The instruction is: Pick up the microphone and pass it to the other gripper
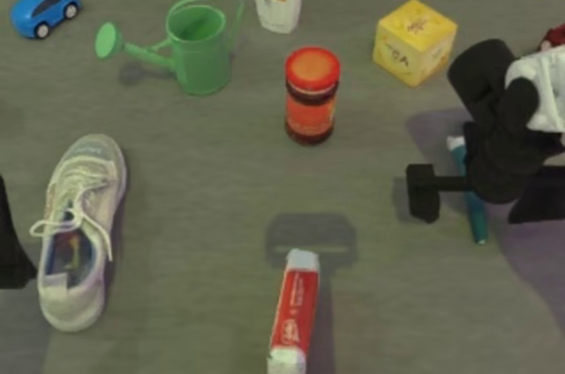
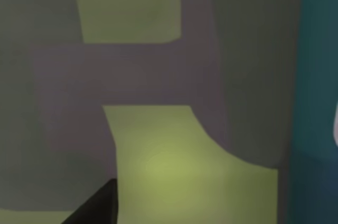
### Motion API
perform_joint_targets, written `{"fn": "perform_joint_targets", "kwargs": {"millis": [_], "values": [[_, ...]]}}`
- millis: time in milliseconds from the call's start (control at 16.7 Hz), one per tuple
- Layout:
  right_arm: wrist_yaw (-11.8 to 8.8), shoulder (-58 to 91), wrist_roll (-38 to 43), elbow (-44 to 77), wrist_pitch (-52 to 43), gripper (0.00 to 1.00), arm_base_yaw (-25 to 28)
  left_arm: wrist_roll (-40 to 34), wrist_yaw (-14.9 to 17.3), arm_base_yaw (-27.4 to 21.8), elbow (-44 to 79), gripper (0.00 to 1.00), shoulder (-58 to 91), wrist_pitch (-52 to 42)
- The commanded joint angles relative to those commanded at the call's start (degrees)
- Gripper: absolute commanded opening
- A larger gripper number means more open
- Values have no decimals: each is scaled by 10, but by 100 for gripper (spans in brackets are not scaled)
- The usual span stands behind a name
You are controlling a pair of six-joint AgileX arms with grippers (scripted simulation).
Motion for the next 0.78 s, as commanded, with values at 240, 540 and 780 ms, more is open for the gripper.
{"fn": "perform_joint_targets", "kwargs": {"millis": [240,540,780], "values": [[0,0,0,0,0,62,0,0,0,0,0,100,0,0],[0,0,0,0,0,25,0,0,0,0,0,100,0,0],[0,0,0,0,0,0,0,0,0,0,0,100,0,0]]}}
